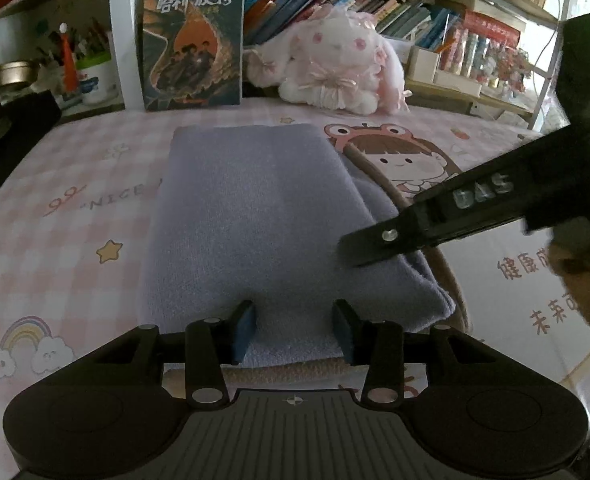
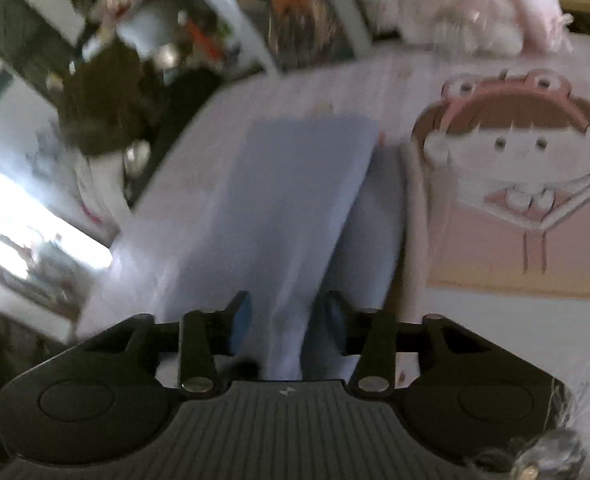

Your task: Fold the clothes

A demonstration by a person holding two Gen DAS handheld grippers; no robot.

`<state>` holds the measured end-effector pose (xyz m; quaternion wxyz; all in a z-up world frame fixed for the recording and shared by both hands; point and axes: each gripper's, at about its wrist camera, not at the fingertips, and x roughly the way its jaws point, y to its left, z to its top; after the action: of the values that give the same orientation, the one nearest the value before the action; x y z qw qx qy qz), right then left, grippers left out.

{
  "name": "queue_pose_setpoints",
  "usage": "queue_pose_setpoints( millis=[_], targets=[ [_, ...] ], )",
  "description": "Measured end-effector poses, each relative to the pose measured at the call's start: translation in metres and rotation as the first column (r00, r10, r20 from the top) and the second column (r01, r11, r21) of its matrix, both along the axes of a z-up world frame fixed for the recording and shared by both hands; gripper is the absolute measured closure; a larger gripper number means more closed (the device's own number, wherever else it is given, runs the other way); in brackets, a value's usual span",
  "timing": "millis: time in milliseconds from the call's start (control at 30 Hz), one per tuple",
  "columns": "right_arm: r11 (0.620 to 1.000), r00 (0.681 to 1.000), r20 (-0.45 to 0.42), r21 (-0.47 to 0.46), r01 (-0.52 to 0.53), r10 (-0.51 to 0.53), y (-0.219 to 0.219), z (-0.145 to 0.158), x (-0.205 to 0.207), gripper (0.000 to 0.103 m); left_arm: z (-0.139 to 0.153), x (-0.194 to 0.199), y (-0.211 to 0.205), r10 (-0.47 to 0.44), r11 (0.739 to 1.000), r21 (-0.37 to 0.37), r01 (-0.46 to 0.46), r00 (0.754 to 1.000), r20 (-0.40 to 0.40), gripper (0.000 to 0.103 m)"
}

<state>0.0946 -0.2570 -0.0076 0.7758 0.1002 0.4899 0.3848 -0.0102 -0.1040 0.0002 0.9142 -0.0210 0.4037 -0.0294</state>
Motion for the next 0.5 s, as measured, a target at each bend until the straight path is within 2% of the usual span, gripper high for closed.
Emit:
queue_pose_setpoints(
  millis=[100,167,200,267,300,367,500],
  targets=[
    [0.997,0.995,0.097,0.062,-0.038,0.032,-0.012,0.018,-0.021,0.095,0.0,0.001,0.002,0.024,0.999,-0.024,-0.024,1.0,-0.004,0.06],
    [0.998,0.989,0.14,0.042,-0.047,0.041,-0.016,0.019,-0.029,0.096,-0.001,0.001,0.001,0.023,0.999,-0.021,-0.023,1.0,-0.008,0.06],
    [0.999,0.99,0.14,0.01,-0.033,0.031,-0.017,0.012,-0.029,0.096,-0.001,0.001,-0.002,0.013,1.0,-0.004,-0.013,1.0,-0.008,0.06],
    [1.0,0.997,0.078,-0.027,0.016,-0.014,-0.021,-0.01,-0.018,0.097,-0.001,0.001,-0.006,0.009,1.0,0.021,-0.009,1.0,-0.009,0.059],
    [0.999,0.998,0.045,-0.009,0.036,-0.035,-0.025,-0.018,-0.013,0.097,-0.001,0.002,-0.007,0.013,1.0,0.026,-0.013,1.0,-0.011,0.059],
    [0.999,0.999,0.019,0.01,0.039,-0.039,-0.028,-0.019,-0.009,0.096,0.0,0.002,-0.008,0.025,0.999,0.025,-0.025,1.0,-0.013,0.059],
    [1.0,0.999,0.051,-0.011,0.002,-0.002,-0.026,-0.009,-0.013,0.095,0.01,-0.005,-0.012,0.076,0.996,0.036,-0.076,0.997,0.011,0.058]
  ],
)
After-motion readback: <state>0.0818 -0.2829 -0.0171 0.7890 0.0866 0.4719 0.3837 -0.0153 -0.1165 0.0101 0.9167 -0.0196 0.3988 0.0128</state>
